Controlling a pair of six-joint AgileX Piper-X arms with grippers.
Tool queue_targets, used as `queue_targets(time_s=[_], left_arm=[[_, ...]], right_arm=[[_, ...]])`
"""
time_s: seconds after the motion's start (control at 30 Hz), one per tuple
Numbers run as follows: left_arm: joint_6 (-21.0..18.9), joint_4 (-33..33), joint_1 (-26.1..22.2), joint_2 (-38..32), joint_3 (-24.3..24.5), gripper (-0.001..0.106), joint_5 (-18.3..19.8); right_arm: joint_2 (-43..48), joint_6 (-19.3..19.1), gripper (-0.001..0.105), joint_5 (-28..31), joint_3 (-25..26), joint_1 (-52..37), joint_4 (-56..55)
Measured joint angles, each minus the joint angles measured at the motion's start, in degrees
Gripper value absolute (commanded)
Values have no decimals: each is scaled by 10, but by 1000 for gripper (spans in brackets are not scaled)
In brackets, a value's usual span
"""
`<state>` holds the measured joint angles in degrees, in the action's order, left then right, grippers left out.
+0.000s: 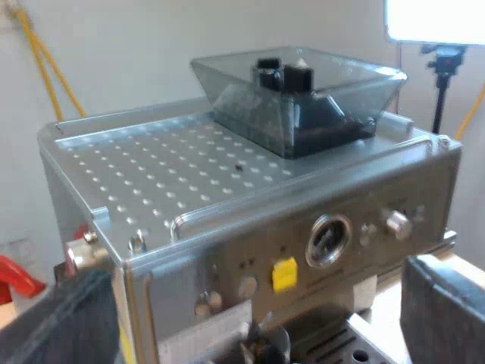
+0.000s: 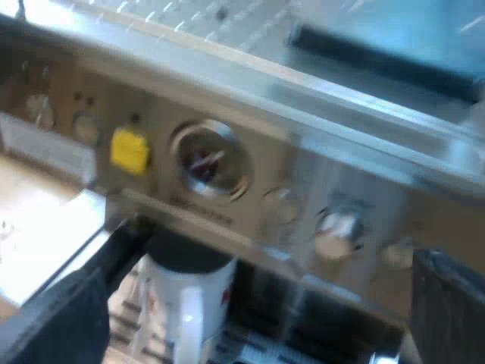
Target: Place mug into machine
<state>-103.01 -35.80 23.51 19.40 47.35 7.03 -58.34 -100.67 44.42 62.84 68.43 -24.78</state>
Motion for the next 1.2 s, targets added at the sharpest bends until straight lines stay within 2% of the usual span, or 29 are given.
queue_targets(time_s=[0.1, 0.13, 0.17, 0.33, 0.43, 0.47, 0.53, 0.73, 0.9, 0.93, 0.97, 1.03, 1.2], left_arm=[[-16, 6, -20, 65, 50, 77, -2], [-17, 4, -37, 84, 62, 77, -2], [-17, 1, -41, 87, 64, 77, -1], [-19, -30, -165, 131, 98, 77, 45], [-19, -46, -206, 132, 98, 77, 51], [-19, -46, -210, 132, 98, 77, 53], [-14, -59, -215, 129, 100, 77, 53], [-12, -101, -214, 96, 100, 77, 46], [-11, -129, -214, 53, 100, 77, 27], [-11, -141, -214, 43, 100, 77, 24], [-10, -148, -214, 33, 100, 77, 21], [-7, -182, -214, -6, 100, 77, 0], [-5, -219, -214, -69, 100, 77, -49]], right_arm=[[54, -10, 82, -3, 0, -24, -26], [108, -13, 82, -15, 0, -99, -67], [118, -13, 82, -21, 0, -119, -76], [173, -13, 82, -120, 0, -287, -137], [180, -13, 82, -195, 0, -391, -172], [180, -12, 82, -211, 0, -412, -179], [179, -9, 82, -288, 0, -490, -203], [198, -9, 82, -384, -8, -684, -220], [218, -9, 82, -394, -8, -727, -228], [274, -18, 82, -406, -8, -735, -247], [280, -20, 82, -407, -8, -734, -248], [323, -22, 82, -407, -8, -721, -258], [400, -37, 82, -414, -15, -695, -281]])
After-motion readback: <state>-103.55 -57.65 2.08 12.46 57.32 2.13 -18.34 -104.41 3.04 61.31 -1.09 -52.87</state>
